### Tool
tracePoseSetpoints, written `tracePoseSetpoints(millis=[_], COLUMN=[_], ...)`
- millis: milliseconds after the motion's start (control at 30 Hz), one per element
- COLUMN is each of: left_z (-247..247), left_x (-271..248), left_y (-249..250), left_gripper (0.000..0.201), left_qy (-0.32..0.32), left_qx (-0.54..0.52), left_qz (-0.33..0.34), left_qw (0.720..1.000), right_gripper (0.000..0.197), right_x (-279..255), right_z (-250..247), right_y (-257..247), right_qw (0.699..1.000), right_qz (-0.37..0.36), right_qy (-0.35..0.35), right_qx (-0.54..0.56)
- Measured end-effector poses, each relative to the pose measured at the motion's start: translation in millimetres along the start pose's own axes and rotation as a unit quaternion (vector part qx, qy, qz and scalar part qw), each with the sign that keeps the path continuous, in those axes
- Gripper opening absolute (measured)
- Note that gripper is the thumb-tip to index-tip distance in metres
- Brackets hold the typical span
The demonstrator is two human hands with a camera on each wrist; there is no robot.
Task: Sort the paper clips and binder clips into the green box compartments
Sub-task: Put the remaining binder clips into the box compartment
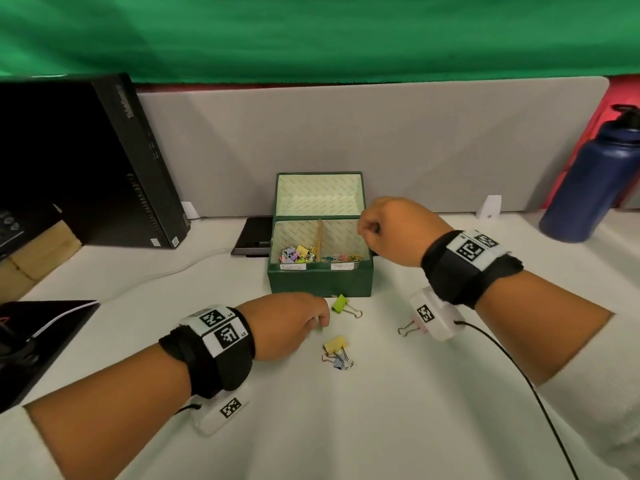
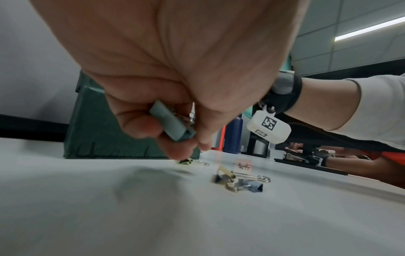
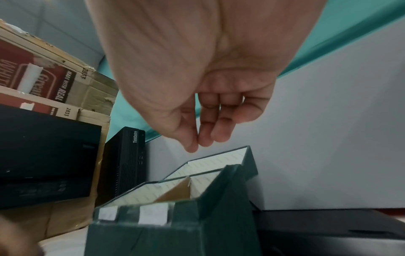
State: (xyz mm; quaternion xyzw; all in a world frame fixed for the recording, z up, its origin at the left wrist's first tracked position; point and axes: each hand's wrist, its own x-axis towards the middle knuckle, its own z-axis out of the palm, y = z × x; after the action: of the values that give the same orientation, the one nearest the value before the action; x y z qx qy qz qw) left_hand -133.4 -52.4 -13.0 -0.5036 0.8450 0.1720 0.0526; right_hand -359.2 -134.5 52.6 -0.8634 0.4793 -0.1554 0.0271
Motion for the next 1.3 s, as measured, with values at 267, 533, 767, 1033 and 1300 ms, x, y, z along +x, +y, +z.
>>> tracePoseSetpoints(millis=[267,533,767,1033,1300], left_z=[-3.8,-9.4,-83.3,-103.3,-37.1], left_x=[10.1,5.2,9.6,38.0,-5.1], left_y=[17.0,5.8,-36.3,-39.7,-0.1], left_gripper=[0.060,0.040,0.040,0.078,0.032], left_qy=[-0.069,-0.040,0.216,0.202,0.102], left_qx=[0.064,0.054,-0.091,-0.310,0.053], left_qz=[0.046,0.012,-0.138,-0.158,0.069], left_qw=[0.995,0.998,0.962,0.915,0.991], right_gripper=[0.032,0.024,0.017,0.035,0.019], right_x=[-73.8,-76.9,-4.8,43.2,-25.3], right_z=[16.3,35.6,6.8,11.9,33.6], right_y=[28.6,29.4,-29.8,-49.2,-27.1], right_qw=[0.972,0.958,0.985,0.995,0.973], right_qz=[0.009,0.011,0.030,0.065,-0.049], right_qy=[-0.228,-0.275,-0.074,-0.042,-0.225], right_qx=[-0.062,-0.084,0.155,0.063,-0.024])
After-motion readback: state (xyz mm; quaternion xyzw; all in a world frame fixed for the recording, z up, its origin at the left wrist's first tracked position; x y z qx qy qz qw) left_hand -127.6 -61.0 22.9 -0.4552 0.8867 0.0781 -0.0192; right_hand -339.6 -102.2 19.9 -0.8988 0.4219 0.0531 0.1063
